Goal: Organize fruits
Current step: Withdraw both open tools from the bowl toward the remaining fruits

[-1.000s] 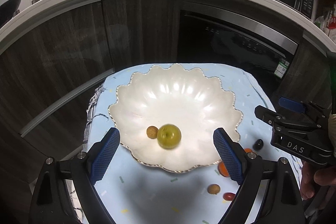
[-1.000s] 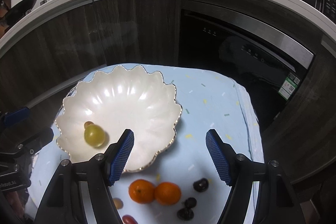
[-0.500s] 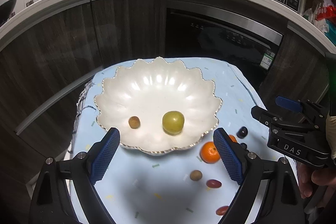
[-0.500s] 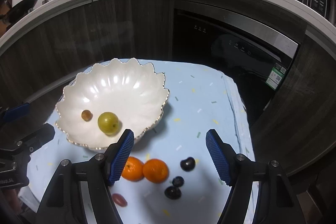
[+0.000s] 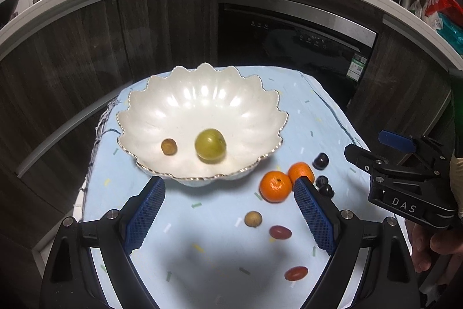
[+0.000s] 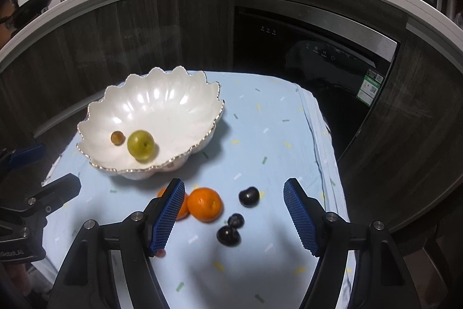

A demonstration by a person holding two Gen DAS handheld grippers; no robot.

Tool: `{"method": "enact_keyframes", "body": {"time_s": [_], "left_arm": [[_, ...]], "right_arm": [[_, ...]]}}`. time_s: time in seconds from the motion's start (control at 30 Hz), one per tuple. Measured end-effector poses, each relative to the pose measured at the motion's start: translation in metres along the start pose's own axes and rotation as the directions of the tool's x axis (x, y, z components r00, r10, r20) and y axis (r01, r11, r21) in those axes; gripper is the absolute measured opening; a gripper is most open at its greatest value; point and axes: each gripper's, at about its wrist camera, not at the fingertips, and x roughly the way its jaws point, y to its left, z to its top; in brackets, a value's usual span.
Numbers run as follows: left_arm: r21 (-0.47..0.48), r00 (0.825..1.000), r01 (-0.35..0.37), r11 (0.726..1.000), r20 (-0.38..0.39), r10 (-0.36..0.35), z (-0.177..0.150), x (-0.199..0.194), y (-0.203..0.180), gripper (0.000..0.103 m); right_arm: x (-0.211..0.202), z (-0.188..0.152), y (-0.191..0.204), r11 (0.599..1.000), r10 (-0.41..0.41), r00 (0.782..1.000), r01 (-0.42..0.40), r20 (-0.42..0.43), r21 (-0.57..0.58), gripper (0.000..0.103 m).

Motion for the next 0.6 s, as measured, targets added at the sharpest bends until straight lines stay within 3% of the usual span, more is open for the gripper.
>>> {"method": "enact_keyframes", "body": {"time_s": [0.6], "left_arm": [[0.027,1.0,0.015,1.0,-0.019,-0.014,-0.046,-0.007,-0.031,0.091]], "right_arm": [[-0.009,-0.045,-0.012,1.0,0.0,1.0,0.0,-0.013,-0.006,0.072]]}}
